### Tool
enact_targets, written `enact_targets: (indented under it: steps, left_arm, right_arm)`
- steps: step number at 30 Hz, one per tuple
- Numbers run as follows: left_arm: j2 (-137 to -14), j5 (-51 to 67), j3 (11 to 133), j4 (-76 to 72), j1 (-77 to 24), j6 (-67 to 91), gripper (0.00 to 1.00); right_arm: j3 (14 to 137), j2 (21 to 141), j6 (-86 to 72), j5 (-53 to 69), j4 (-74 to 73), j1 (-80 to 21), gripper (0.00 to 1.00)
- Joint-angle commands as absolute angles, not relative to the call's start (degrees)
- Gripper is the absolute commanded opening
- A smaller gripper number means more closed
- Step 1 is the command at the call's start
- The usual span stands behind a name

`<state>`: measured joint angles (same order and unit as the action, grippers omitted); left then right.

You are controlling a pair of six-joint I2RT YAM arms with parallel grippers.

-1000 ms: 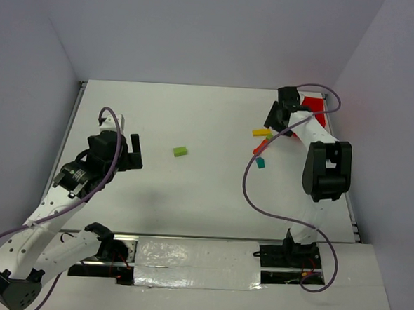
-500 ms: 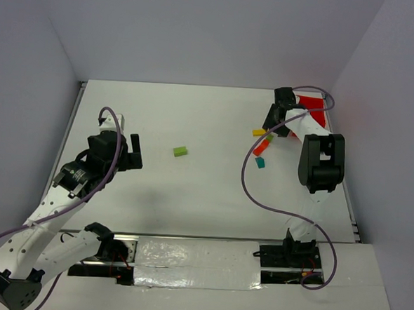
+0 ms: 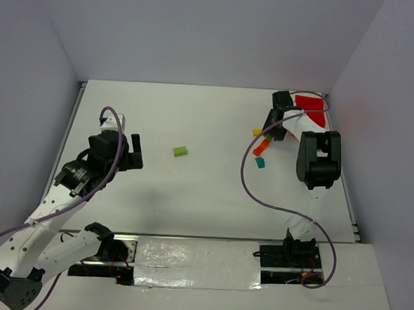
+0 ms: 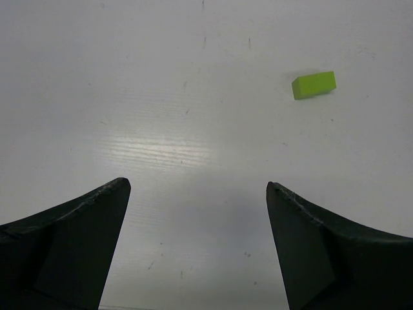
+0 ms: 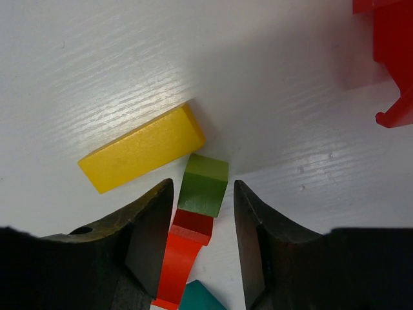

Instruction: Build the wood block tower

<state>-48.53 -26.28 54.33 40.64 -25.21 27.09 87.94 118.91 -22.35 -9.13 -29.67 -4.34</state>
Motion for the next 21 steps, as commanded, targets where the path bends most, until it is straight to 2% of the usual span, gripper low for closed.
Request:
enact_targets:
  steps: [1,7,13,17,21]
  left_arm:
    - [-48.3,-26.5,54.4,38.8,-25.0,26.2,0.99]
    - [-48.8,-26.1,54.4,38.9,-25.0,26.0,0.99]
    - [-48.9,-26.4,54.5,38.9,-25.0,26.2,1.0]
    - [-49.2,-26.5,54.5,39.0,-24.8,26.2,0.99]
    - [-49.3,-26.8,54.5,39.1,-24.8,26.3,0.99]
  right_arm:
    - [89.1,119.2,-22.1,-8.7,-29.4,-4.0,0.49]
    - [85.3,114.5,-22.0,-10.4,-26.5,-5.0,0.35]
    - [85.5,107.9,-17.8,-13.9,-25.0,-13.8,0.35]
    - [90.3,110.8,-15.7,-15.0,-28.1,-24.1,0.35]
    - [93.2,114.5,-16.8,-12.5,-27.7,-29.8,0.35]
